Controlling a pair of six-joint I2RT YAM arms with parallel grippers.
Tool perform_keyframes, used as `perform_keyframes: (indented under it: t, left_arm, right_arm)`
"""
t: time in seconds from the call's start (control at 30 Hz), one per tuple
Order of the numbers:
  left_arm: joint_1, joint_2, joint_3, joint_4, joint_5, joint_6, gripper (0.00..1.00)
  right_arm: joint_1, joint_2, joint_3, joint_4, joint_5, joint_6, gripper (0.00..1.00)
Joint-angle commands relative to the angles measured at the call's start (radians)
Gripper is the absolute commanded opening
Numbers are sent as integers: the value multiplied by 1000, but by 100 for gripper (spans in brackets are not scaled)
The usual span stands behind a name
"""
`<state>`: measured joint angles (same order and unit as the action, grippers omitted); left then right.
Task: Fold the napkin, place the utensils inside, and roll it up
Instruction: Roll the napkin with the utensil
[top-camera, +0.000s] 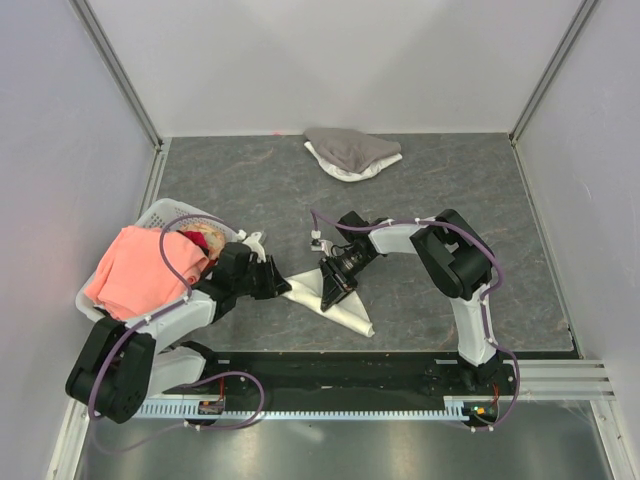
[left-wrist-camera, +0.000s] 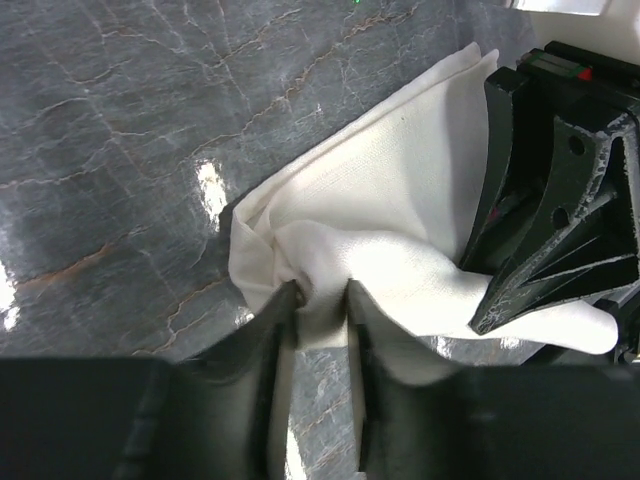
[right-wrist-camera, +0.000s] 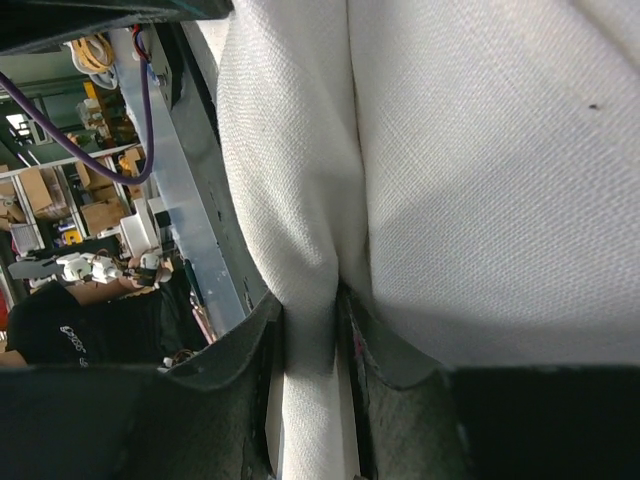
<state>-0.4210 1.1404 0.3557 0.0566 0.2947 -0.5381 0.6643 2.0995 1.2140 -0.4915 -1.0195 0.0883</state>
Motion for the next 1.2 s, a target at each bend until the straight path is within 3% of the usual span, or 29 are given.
perform_keyframes:
  t: [0.0, 0.2, 0.43, 0.57, 0.7, 0.93, 1.17]
  left_arm:
    - [-9, 47, 6, 74, 18, 26, 21]
    - [-10, 81, 46, 10, 8, 26, 2]
    - [-12, 119, 135, -155, -16, 33, 2]
    - [-12, 131, 175, -234, -22, 20, 2]
    - [-13, 156, 216, -296, -9, 18, 2]
    - [-12, 183, 238, -327, 14, 18, 2]
    - [-12, 182, 241, -339, 18, 18, 2]
  right_arm:
    - [4, 50, -19, -13, 168, -44, 33]
    - [6, -39, -21, -10, 260, -6, 41]
    - [30, -249, -30, -1, 436, 14, 56]
    - [136, -372, -42, 22, 649, -8, 64]
    - [271, -487, -96, 108, 986, -68, 69]
    - [451, -518, -224, 264, 1280, -174, 72]
    - [528, -486, -251, 330, 1296, -234, 70]
